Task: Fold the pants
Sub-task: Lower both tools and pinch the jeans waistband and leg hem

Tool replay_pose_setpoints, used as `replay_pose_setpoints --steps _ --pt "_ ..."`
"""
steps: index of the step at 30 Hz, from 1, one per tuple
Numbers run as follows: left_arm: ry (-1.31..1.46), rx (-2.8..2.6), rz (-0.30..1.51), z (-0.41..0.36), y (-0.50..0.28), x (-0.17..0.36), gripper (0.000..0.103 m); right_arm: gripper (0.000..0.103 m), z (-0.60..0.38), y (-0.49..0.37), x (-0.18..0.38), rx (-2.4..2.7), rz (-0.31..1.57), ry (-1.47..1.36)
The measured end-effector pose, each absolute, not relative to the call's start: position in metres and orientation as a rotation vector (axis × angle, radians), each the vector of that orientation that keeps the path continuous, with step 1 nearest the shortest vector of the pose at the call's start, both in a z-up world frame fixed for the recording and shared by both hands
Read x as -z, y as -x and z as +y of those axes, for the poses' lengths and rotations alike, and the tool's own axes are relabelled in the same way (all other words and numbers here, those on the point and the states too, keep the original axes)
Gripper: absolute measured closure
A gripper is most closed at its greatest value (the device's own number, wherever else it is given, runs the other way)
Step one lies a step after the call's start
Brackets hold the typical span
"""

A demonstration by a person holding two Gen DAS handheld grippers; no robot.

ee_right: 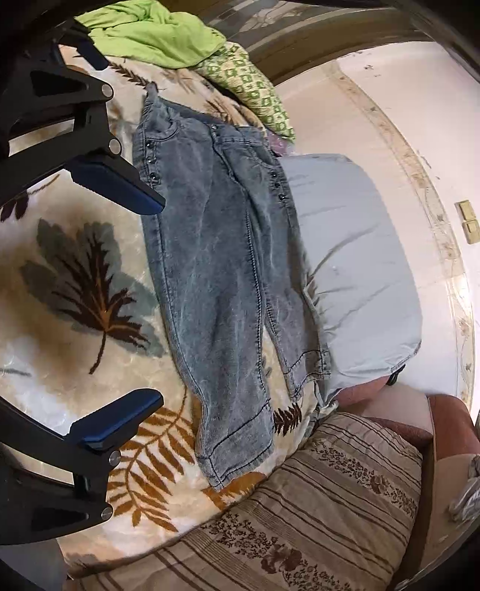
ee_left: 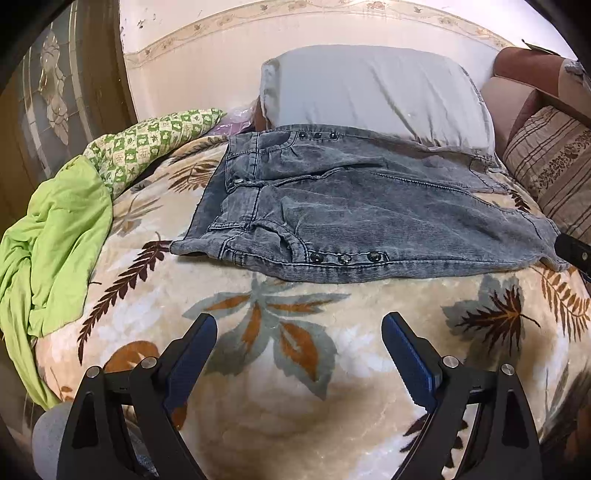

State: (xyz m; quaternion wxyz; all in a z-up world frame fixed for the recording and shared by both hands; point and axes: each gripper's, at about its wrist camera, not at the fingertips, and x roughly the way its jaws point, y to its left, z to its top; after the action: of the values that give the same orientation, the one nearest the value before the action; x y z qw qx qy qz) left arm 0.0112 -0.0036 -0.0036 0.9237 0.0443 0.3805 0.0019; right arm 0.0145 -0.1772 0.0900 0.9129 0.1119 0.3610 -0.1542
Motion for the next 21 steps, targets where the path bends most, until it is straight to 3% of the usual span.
replay_pose_setpoints --steps 15,21 --pt "0.038 0.044 0.935 0.013 -0.059 0.012 0.014 0.018 -0.194 -0.037 -0.065 0.257 0.93 -0.386" --pt "0.06 0.052 1.003 0.018 -0.129 0.004 0.014 0.02 -0.216 -0.089 -0.068 0.257 1.018 -0.322"
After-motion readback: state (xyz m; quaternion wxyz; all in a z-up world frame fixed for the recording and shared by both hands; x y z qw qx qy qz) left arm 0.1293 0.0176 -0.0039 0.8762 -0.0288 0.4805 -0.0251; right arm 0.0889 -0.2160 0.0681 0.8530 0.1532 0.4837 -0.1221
